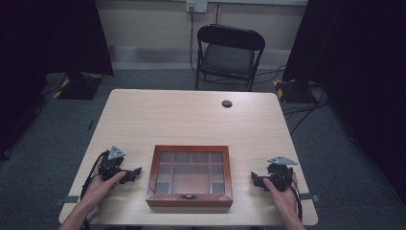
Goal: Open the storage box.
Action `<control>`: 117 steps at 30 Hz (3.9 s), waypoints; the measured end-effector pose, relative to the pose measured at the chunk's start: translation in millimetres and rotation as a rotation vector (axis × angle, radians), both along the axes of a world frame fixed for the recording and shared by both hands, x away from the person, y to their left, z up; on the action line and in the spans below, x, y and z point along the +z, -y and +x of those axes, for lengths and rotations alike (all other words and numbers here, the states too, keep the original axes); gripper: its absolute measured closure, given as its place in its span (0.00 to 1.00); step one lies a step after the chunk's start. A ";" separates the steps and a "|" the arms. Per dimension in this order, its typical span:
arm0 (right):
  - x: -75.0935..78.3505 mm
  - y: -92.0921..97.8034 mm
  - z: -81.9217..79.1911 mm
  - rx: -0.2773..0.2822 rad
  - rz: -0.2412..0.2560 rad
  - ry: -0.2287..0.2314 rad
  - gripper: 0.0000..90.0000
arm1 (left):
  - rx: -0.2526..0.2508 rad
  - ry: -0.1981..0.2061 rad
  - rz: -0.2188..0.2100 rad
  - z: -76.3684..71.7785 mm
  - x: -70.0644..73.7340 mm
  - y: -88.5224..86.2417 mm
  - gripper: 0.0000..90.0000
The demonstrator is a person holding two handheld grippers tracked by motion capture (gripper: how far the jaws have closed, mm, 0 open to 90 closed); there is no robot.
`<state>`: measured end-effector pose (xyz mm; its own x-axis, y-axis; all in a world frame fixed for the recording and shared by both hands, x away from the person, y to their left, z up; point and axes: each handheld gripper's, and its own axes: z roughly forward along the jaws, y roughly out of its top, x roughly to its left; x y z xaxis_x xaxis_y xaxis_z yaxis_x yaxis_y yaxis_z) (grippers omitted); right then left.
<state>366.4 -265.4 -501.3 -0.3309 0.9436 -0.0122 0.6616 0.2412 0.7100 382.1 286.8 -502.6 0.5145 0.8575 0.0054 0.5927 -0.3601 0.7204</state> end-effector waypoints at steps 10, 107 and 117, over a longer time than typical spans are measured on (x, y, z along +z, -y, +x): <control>1.5 -0.1 -2.0 0.049 0.006 -0.001 0.07 | -0.001 -0.001 0.000 0.1 0.0 -0.1 0.04; 53.7 -177.0 -42.4 0.941 0.310 -0.101 0.91 | -0.012 -0.013 0.005 1.7 -0.1 1.5 0.00; 56.1 -178.4 -40.2 0.952 0.298 -0.120 0.91 | -0.020 -0.013 0.000 -1.4 2.3 1.9 0.08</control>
